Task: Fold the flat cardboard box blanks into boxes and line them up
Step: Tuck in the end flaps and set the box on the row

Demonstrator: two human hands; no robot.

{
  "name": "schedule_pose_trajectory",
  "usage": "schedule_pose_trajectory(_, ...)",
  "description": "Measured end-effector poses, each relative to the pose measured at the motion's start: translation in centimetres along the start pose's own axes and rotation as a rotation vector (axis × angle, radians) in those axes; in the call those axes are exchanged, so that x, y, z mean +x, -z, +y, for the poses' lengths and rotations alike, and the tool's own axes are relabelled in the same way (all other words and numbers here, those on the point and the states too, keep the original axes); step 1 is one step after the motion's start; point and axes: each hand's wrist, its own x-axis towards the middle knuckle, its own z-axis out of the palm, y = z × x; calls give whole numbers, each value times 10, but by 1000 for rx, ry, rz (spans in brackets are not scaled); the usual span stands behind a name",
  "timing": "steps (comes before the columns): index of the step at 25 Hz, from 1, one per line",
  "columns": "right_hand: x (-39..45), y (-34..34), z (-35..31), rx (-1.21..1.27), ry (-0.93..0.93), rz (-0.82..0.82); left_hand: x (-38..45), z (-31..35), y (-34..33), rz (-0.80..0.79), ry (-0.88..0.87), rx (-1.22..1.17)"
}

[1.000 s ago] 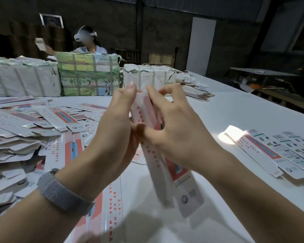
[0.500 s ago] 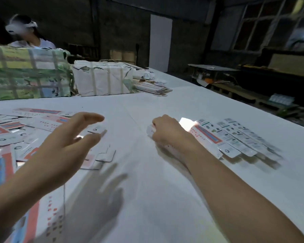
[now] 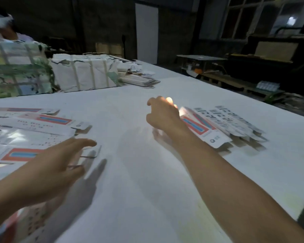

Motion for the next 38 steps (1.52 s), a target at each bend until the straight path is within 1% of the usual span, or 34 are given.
schedule_pose_trajectory(2, -3, 8, -31, 178, 101, -40, 5, -4, 9, -142, 103, 83)
schedule_pose_trajectory(4, -12, 13, -50, 261, 181, -21, 15, -3, 13, -275, 197, 223)
schedule_pose_trajectory(6, -21, 16, -63, 312, 238, 8, 25, -5, 9, -305, 193, 292)
schedule_pose_trajectory(8, -27, 17, -69, 357, 273, 37, 33, -8, 8, -262, 159, 361)
schedule_pose_trajectory(10, -29, 16, -71, 375, 281, 51, 35, -9, 13, -254, 124, 504)
schedule_pose_trajectory(12, -29, 13, -71, 393, 274, 76, 32, -12, 15, -209, 11, 618)
schedule_pose_trajectory(14, -29, 12, -71, 414, 278, 121, 25, -12, 14, -112, -88, 653)
schedule_pose_trajectory(15, -29, 12, -72, 423, 285, 142, 22, -9, 13, -58, -99, 654)
schedule_pose_trajectory(18, -28, 13, -73, 465, 295, 181, 22, 2, 15, 94, -60, 680)
schedule_pose_trajectory(22, -31, 18, -77, 578, 284, 192, 23, 7, 16, 203, -29, 723)
schedule_pose_trajectory(24, -32, 24, -80, 623, 281, 211, 22, 13, 18, 254, -24, 664)
schedule_pose_trajectory(25, -32, 27, -80, 642, 279, 232, 23, 17, 19, 295, -43, 593)
schedule_pose_trajectory(26, -31, 31, -81, 662, 277, 260, 24, 21, 20, 354, -92, 487)
schedule_pose_trajectory(28, -32, 38, -82, 747, 276, 345, 25, 34, 24, 496, -244, 221)
schedule_pose_trajectory(30, -35, 50, -85, 956, 275, 504, 23, 46, 31, 612, -340, -1)
schedule_pose_trajectory(31, -37, 58, -86, 1094, 280, 594, 22, 50, 34, 670, -372, -39)
schedule_pose_trajectory(32, -40, 65, -88, 1220, 290, 650, 19, 55, 37, 731, -398, -38)
schedule_pose_trajectory(33, -44, 71, -91, 1313, 310, 654, 17, 59, 40, 788, -418, -24)
schedule_pose_trajectory(34, -49, 74, -95, 1376, 348, 603, 16, 63, 42, 834, -424, -35)
schedule_pose_trajectory(35, -55, 76, -101, 1412, 407, 504, 16, 66, 43, 859, -411, -90)
schedule_pose_trajectory(36, -60, 74, -107, 1421, 471, 386, 15, 72, 44, 850, -379, -197)
schedule_pose_trajectory(37, -65, 70, -112, 1408, 522, 287, 14, 78, 44, 807, -349, -341)
schedule_pose_trajectory(38, -69, 66, -116, 1384, 554, 228, 12, 84, 44, 740, -341, -495)
